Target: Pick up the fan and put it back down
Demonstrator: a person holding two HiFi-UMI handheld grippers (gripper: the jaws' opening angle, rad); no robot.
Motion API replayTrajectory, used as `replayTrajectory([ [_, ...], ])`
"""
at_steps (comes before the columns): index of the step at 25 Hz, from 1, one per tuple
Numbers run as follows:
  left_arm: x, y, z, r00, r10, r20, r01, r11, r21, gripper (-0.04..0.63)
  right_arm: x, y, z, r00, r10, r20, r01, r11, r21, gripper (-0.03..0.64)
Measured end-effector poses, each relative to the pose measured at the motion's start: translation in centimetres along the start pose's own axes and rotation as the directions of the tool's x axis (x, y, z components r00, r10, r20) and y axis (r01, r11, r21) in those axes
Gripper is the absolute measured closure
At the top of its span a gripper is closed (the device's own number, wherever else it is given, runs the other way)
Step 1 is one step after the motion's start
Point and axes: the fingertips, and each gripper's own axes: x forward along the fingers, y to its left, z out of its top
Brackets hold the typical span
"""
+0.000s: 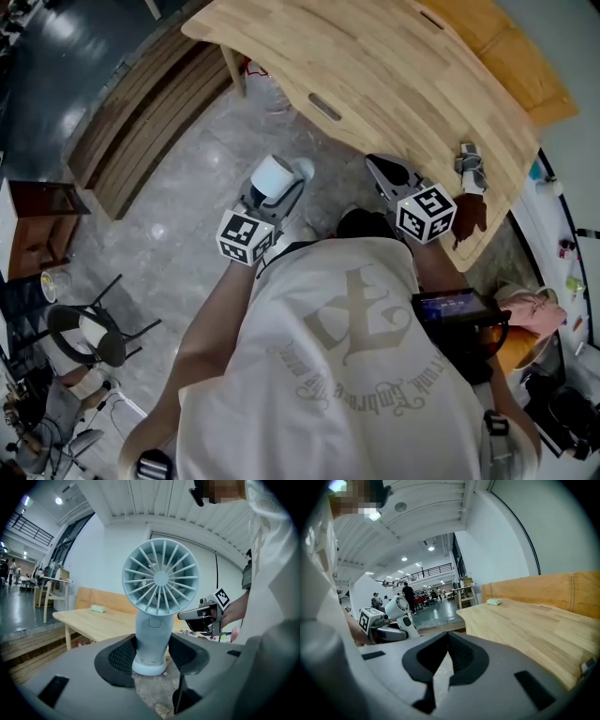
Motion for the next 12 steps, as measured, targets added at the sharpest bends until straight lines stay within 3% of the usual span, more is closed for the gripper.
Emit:
replayTrajectory([
  [12, 5.3, 1.5, -0.1, 0.997, -0.018, -0.069, 0.020, 1.000, 0.020, 0.370, 1.9, -4.1, -0.2, 1.000, -0.003, -0.008, 0.003, 0.999, 0.051, 0.601],
])
